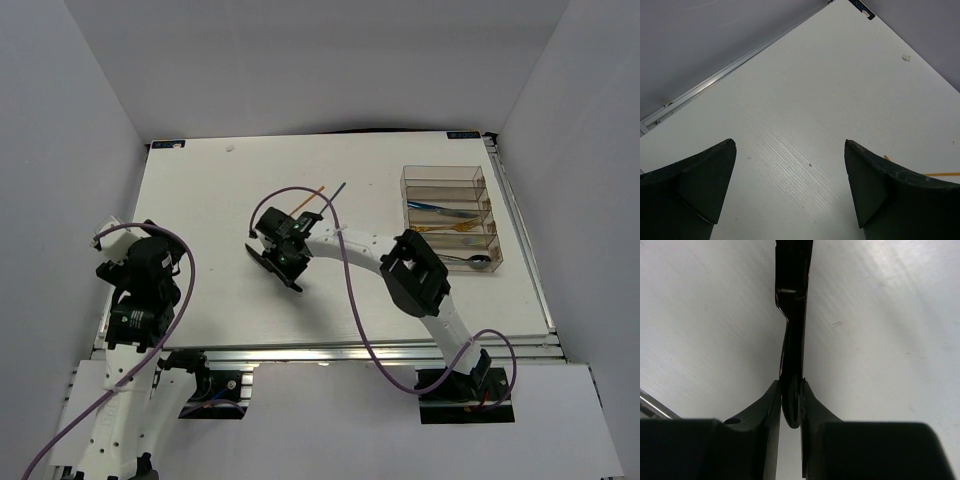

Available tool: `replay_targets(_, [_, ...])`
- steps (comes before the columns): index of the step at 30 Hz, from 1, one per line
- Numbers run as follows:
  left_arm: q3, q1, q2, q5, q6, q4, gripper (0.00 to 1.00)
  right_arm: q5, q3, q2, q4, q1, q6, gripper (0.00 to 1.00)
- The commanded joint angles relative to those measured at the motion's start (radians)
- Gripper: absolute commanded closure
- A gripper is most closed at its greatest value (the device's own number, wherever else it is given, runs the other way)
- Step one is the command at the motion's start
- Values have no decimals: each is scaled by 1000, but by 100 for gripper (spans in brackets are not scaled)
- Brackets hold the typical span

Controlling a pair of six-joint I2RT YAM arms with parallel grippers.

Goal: Sort the eating utensils into containers

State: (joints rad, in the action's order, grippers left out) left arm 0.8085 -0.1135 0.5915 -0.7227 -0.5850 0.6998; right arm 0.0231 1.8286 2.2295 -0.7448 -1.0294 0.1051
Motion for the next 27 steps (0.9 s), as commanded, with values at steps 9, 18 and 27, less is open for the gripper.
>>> replay_targets(9, [12, 5, -9, 2, 2, -3, 2, 29, -179, -189, 194, 77, 90, 100])
replay_targets(18, [12, 5, -16, 0, 1, -2, 2, -32, -560, -609, 540, 304, 324, 100])
replay_targets(27, [11, 5, -18, 6, 4, -5, 2, -124, -825, -856, 700, 702, 574, 100])
